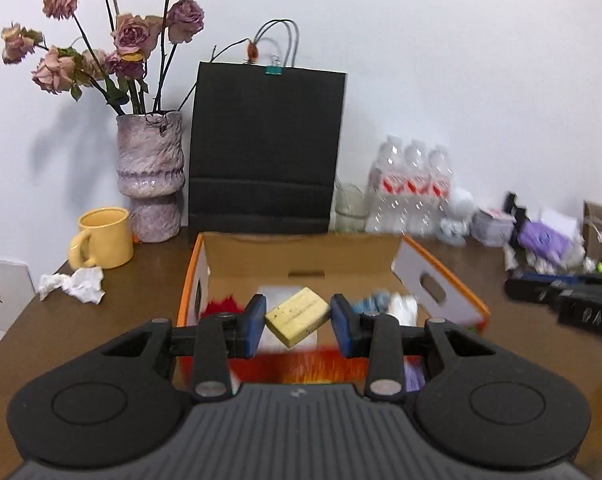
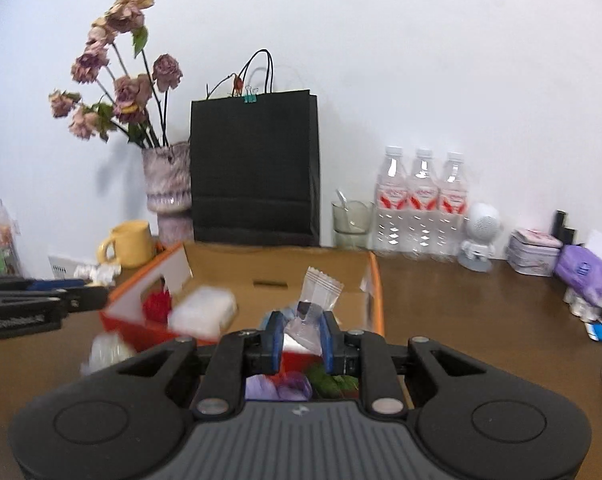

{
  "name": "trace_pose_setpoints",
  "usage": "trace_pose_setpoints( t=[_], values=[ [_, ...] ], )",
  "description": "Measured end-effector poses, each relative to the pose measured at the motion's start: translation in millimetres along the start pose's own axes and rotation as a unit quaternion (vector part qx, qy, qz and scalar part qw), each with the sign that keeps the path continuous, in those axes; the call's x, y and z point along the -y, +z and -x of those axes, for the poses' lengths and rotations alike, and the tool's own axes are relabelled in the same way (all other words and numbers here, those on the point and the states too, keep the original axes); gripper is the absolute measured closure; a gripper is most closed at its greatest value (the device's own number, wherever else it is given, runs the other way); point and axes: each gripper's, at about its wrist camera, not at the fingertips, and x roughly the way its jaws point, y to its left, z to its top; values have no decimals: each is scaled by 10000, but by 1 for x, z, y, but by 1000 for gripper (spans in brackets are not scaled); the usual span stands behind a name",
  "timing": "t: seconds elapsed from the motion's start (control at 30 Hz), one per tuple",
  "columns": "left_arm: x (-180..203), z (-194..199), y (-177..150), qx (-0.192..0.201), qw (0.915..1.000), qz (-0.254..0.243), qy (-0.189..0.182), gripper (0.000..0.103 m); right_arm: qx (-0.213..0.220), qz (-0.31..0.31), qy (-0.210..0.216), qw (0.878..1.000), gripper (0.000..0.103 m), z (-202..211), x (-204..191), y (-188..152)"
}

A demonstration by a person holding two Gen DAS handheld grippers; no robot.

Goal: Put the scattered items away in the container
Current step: 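Carry soap bar and candy packet into the box and release both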

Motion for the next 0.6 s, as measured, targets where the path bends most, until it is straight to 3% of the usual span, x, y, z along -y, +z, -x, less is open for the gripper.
trace_pose_setpoints(
  t=[0.17, 0.33, 0.6],
  values=[
    [-7, -45, 18, -11, 9995, 278, 147, 67, -275, -111, -45, 9995, 85, -64, -1, 18],
    [-19, -91, 18, -386, 9980, 495, 86, 67, -670, -257, -144, 9973, 85, -118, 8, 15],
    [-33, -134, 13, -787, 9954, 440, 337, 67, -1145, -213, -138, 9931, 83, -163, 19, 6]
  ],
)
